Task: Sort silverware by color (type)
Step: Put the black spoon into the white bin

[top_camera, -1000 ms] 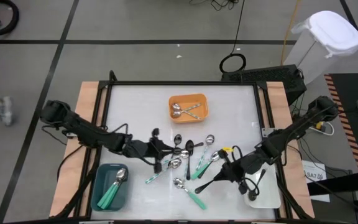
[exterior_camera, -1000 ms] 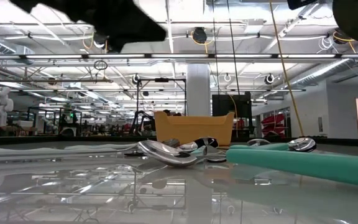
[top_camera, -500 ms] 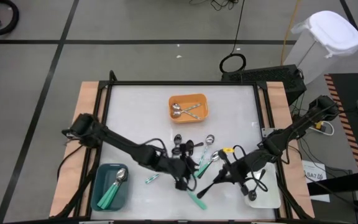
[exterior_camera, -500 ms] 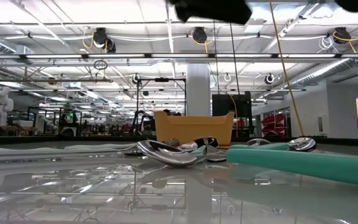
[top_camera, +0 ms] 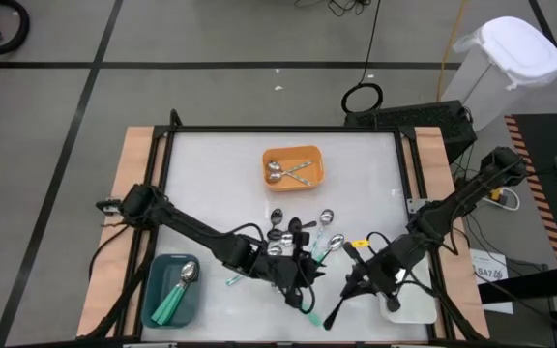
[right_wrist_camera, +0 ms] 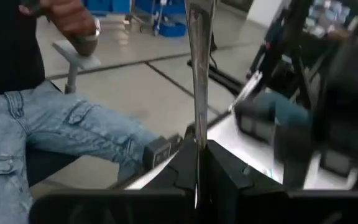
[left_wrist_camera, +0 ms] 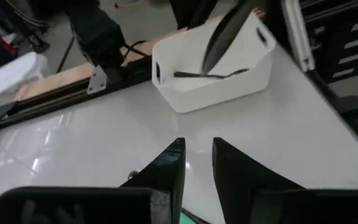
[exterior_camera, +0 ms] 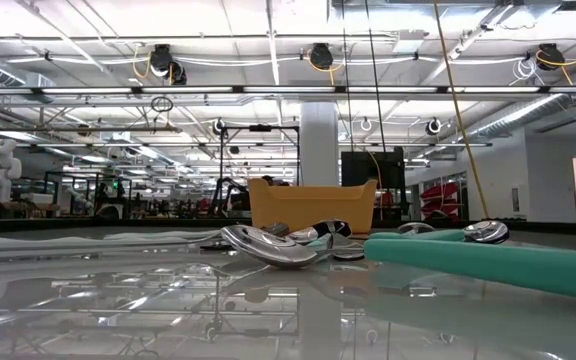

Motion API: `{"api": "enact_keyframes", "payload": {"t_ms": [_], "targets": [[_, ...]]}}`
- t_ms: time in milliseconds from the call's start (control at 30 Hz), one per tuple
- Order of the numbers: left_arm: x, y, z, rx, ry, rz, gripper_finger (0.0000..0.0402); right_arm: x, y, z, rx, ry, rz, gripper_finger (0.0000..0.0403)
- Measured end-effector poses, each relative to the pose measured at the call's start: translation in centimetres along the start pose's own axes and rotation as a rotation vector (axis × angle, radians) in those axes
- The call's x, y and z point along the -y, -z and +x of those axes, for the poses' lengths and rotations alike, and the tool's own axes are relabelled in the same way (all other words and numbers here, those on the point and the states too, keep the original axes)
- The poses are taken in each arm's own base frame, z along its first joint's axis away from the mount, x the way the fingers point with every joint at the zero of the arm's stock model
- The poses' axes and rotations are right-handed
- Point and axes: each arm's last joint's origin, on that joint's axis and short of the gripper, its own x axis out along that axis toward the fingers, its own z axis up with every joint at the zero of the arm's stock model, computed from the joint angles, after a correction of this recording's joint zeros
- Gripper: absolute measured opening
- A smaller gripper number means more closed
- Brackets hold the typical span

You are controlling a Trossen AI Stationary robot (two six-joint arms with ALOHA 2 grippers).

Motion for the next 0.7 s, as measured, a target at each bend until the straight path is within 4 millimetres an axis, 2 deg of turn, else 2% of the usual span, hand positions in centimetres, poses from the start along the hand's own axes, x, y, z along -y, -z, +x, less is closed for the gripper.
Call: {"api": "enact_keyframes", "payload": {"t_ms": [100, 267, 433, 700], "targets": [[0.2, 0.3, 1.4, 0.062, 0.015, 0.022, 0.0083, -0.1, -0.3, 0.0, 0.032, 0.0, -0.034, 0.0016], [0.5, 0.2, 2.5, 0.16, 0.045, 0.039, 0.0083, -0.3, -0.4, 0.1, 0.062, -0.002, -0.076, 0.0017], [0.3, 0.0, 2.8, 0.229, 0.142, 0.033, 0.0083, -0.7, 0.5, 0.0, 0.134, -0.066, -0.122, 0.0017], [0.4, -0.1, 2.9, 0.243, 0.181, 0.01, 0.0083, -0.8, 0.4, 0.0, 0.157, -0.076, -0.137, 0.0017]]}}
